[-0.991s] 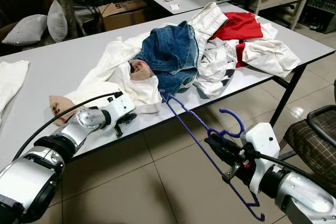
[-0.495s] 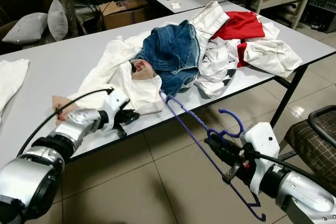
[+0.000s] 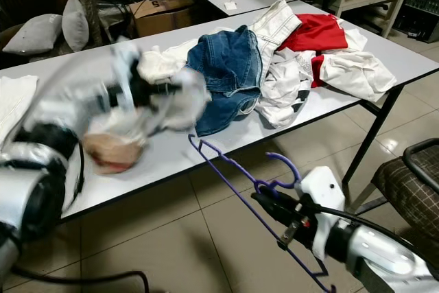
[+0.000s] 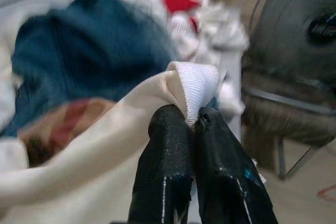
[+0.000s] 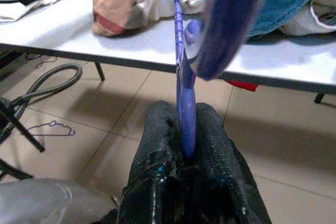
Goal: Hang hanger
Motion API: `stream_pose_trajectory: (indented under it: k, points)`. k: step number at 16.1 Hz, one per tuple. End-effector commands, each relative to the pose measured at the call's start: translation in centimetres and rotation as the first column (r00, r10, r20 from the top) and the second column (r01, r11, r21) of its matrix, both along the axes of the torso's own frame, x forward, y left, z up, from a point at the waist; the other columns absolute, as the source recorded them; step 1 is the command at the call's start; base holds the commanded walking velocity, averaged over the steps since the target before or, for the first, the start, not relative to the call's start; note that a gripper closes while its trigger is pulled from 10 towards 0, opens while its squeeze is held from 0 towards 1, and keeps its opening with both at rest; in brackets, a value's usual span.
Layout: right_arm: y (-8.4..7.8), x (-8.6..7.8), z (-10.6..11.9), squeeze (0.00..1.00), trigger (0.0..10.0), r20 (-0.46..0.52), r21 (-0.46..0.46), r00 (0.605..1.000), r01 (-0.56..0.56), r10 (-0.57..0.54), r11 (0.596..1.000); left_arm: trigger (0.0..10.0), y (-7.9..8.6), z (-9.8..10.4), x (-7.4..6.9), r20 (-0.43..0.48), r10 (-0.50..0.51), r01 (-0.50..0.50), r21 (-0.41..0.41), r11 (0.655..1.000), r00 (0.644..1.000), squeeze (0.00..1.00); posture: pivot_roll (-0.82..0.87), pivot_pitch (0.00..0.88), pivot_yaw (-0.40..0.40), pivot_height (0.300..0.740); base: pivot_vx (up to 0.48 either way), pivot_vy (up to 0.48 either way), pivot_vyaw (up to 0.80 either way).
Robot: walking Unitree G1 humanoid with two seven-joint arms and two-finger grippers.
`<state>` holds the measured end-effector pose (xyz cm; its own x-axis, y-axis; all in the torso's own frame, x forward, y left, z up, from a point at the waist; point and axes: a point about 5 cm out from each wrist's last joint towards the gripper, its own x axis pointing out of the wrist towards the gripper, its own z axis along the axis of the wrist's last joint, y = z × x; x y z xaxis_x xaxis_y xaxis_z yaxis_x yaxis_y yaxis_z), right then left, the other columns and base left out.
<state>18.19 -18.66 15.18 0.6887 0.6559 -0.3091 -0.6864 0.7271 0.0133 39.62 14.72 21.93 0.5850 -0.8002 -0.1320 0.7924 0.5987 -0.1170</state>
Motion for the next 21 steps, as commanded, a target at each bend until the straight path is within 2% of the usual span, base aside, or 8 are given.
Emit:
stream_pose_trajectory:
  k: [1, 4, 5, 9, 12, 15, 18, 21]
  points:
    - [0.1, 1.0, 0.2, 0.00, 10.0, 0.048, 0.014, 0.998, 0.045, -0.046, 0.999, 0.0, 0.2, 1.1, -0.1, -0.008, -0.030, 0.030, -0.017, 0.999, 1.000, 0.00, -0.15, 0.000, 0.125, 0.740, 0.000, 0.000, 0.00]
    - [0.7, 2.1, 0.3, 0.00, 10.0, 0.096, 0.047, 0.992, 0.075, -0.079, 0.996, 0.0, 0.3, 2.3, -0.5, 0.016, -0.064, 0.064, -0.003, 0.998, 0.998, 0.00, -0.13, 0.000, 0.126, 0.740, 0.000, 0.000, 0.00]
    - [1.2, 2.6, 1.0, 0.00, 10.0, 0.130, 0.119, 0.987, 0.076, -0.091, 0.990, 0.0, 0.4, 2.3, -0.8, 0.039, -0.066, 0.064, 0.034, 0.997, 0.997, 0.00, -0.12, 0.000, 0.126, 0.740, 0.000, 0.000, 0.00]
    - [1.7, 4.7, 0.7, 0.00, 10.0, 0.140, 0.148, 0.982, 0.102, -0.123, 0.984, 0.0, -0.3, 2.3, -2.3, 0.025, -0.128, 0.128, -0.004, 0.992, 0.991, 0.00, -0.12, 0.000, 0.131, 0.740, 0.000, 0.000, 0.00]
    - [2.0, 6.2, 0.7, 0.00, 10.0, 0.102, 0.200, 0.984, 0.124, -0.147, 0.972, 0.0, -0.4, 2.3, -3.1, 0.020, -0.126, 0.127, -0.013, 0.992, 0.992, 0.00, -0.11, 0.000, 0.125, 0.740, 0.000, 0.000, 0.00]
    - [2.7, 6.3, 0.3, 0.00, 10.0, 0.020, 0.278, 0.990, 0.129, -0.140, 0.952, 0.0, 0.1, 2.6, -3.7, 0.030, -0.071, 0.072, -0.041, 0.997, 0.997, 0.00, -0.10, 0.000, 0.115, 0.740, 0.000, 0.000, 0.00]
    - [3.6, 6.8, -0.2, 0.00, 10.0, -0.108, 0.394, 0.984, 0.172, -0.141, 0.903, 0.0, 0.0, 2.6, -5.0, 0.019, -0.116, 0.117, -0.032, 0.993, 0.993, 0.00, -0.10, 0.000, 0.127, 0.740, 0.000, 0.000, 0.00]
    - [3.8, 8.2, 0.3, 0.00, 10.0, -0.230, 0.564, 0.965, 0.241, -0.130, 0.790, 0.0, -1.3, 1.8, -6.1, -0.017, -0.188, 0.187, -0.023, 0.982, 0.982, 0.00, -0.10, 0.000, 0.132, 0.740, 0.000, 0.000, 0.00]
